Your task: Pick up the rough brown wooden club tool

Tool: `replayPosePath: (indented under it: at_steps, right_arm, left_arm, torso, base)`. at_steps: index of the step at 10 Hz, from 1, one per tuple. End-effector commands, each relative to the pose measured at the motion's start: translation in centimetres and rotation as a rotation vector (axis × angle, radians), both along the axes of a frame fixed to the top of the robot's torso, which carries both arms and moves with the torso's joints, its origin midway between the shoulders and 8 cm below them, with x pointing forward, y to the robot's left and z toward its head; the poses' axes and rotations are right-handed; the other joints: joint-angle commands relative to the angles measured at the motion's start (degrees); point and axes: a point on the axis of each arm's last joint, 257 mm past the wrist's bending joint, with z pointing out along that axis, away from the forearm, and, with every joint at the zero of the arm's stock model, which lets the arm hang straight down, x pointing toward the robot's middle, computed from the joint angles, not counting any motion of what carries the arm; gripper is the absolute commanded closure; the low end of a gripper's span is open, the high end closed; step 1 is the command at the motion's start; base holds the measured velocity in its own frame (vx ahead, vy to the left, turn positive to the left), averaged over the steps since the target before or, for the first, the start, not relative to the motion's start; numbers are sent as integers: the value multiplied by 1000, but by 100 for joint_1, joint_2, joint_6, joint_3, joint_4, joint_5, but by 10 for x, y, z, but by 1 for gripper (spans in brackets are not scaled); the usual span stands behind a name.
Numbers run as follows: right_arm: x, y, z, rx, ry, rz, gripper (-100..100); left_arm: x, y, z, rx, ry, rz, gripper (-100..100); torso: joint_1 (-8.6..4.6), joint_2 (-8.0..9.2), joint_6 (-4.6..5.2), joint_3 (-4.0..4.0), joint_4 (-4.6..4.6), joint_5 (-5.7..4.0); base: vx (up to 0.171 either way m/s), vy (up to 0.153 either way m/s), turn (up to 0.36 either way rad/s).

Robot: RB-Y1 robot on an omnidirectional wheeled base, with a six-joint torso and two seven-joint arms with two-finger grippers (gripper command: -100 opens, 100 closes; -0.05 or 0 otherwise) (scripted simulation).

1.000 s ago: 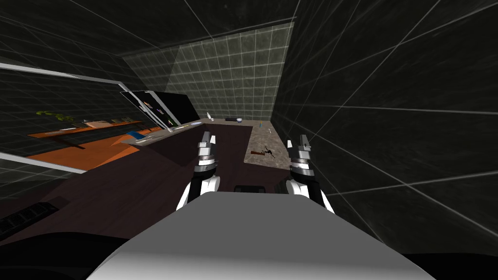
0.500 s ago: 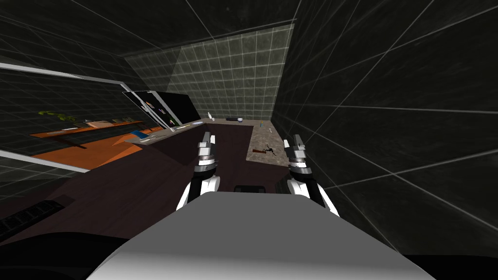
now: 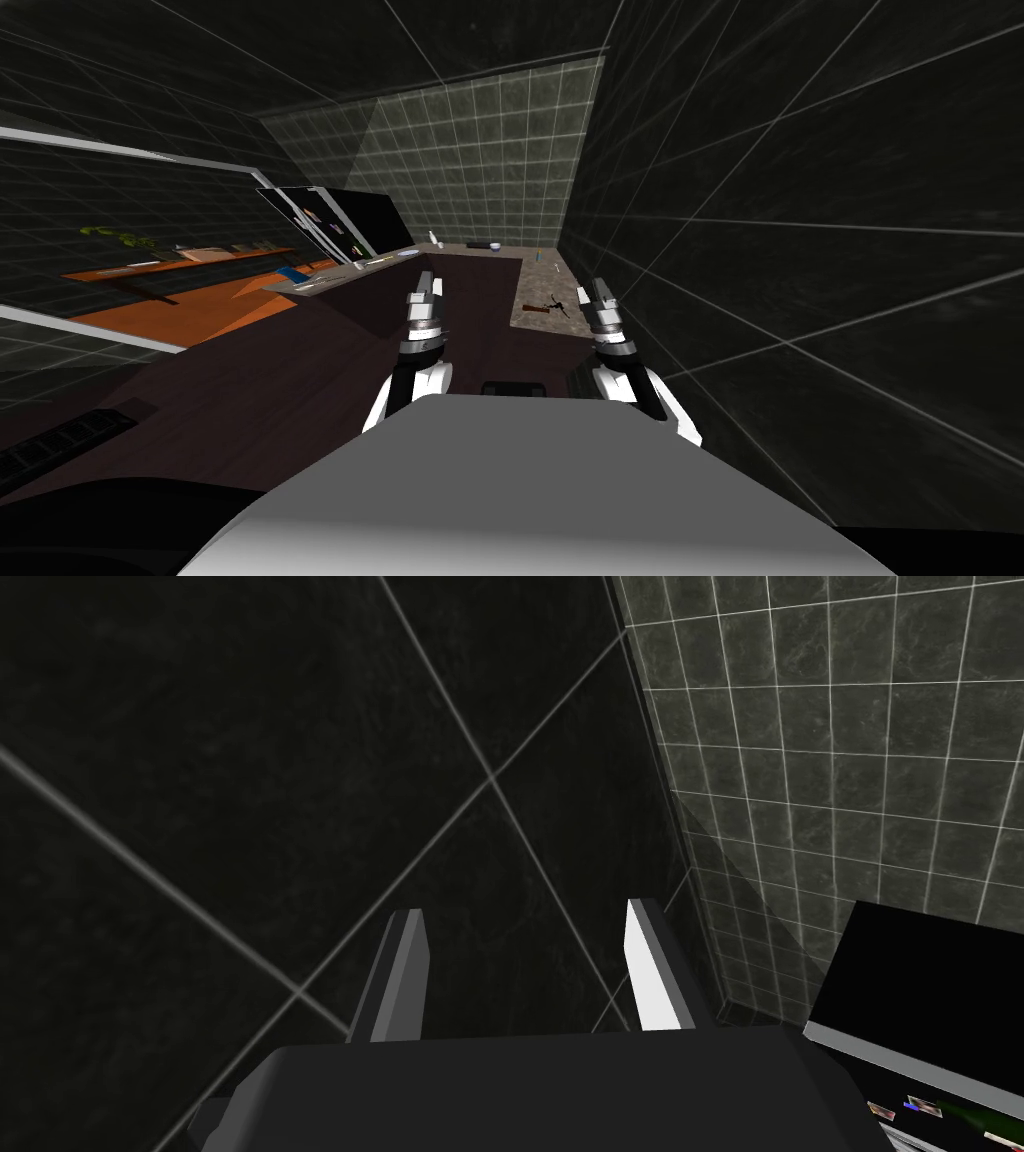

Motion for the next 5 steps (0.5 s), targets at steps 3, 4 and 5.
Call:
replayPosePath:
  at_steps: [3,4,5]
  right_arm:
    - [6,18,-11,-115,-8,57,-100]
    - [5,18,-12,-127,-6,62,-100]
    - [5,18,-12,-127,-6,62,-100]
  left_arm:
    - [0,0,0,0,0,0,0]
    - [0,0,0,0,0,0,0]
    - [0,0,0,0,0,0,0]
  torso:
    - [-3,-13,-1,-8,-3,-1]
    - [-3,-16,-1,-10,-4,-2]
    - [-2,-17,-1,-10,-4,-1]
  base:
    - [0,0,0]
    - [4,3,15]
    - [0,0,0]
